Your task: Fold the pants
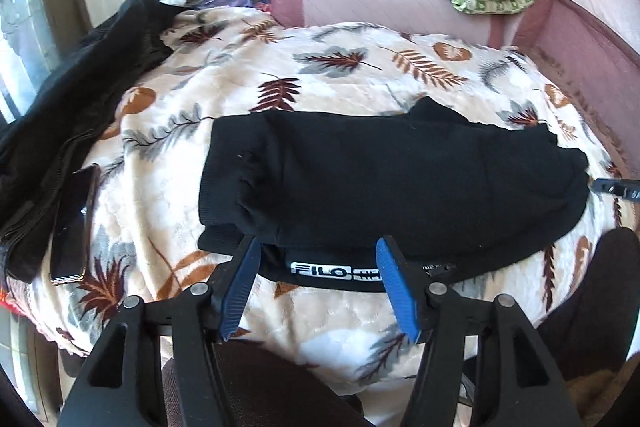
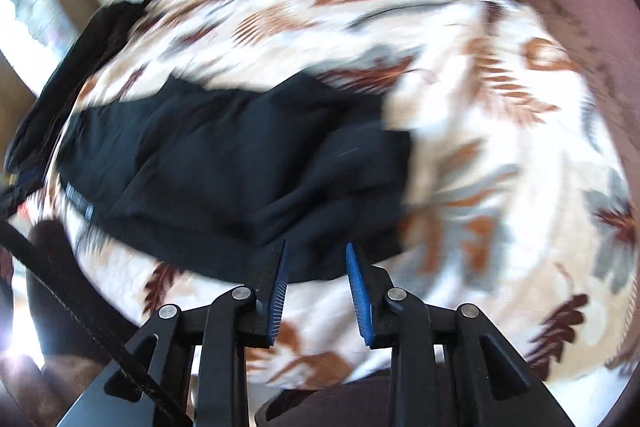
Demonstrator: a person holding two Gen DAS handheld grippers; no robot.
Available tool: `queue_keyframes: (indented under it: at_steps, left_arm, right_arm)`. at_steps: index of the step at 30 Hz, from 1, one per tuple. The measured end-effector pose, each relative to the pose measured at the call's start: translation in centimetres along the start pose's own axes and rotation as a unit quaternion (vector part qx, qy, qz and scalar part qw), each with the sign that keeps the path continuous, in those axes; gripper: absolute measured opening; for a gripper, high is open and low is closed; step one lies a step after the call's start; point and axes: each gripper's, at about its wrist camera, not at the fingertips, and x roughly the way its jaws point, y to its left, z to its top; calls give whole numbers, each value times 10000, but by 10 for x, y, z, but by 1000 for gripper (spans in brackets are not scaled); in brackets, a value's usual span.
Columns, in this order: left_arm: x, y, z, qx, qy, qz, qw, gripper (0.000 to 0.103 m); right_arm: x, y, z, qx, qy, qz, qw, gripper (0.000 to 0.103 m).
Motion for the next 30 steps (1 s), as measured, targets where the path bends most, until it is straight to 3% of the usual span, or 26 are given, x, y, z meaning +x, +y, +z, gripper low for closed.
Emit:
queue_keyframes:
  at_steps: [2,4,6,10,11,12,13,19,23,24,28,30]
  left_arm:
    - [1,-5,3,-7,-29,53,10000,60]
    - [0,-12,3,37,-45,18,10000,60]
    - [-2,-21,3,127,-67,-6,9999,62]
    - [-6,-34,6,243,-110,-93,9996,65]
    - [-6,-36,6,248,-102,-112,9996,65]
    - [-7,-38,7,254,-99,-120,9996,65]
    - [-8,-39,8,263,-109,-129,9995,65]
    - [-5,-43,9,259,-135,-344,9990,69]
    - [5,-46,10,164,-28,-393,9991,69]
    - [5,-48,10,157,-21,-407,9990,69]
    - [4,-50,9,158,-24,-421,9990,69]
    - [4,-48,9,81,-6,-432,9990,69]
  right_arm:
    - [-6,-14,9,318,-179,2,9993,33]
    - [-8,-22,16,580,-327,90,9977,50]
    - [-4,-24,24,756,-460,21,9961,60]
    - [17,-18,39,934,-601,-176,9937,60]
    - [23,-15,42,901,-592,-218,9939,56]
    - [31,-11,44,825,-448,-236,9953,18]
    - [35,-11,44,787,-309,-273,9960,13]
    - [-7,-23,22,1136,-602,-329,9912,13]
    - [2,-55,1,1660,-129,-419,9851,27]
    - [3,-60,-2,1709,-114,-451,9842,34]
    - [-10,-67,5,1853,-585,-190,9808,63]
    - [-8,-66,17,1812,-750,-36,9806,64]
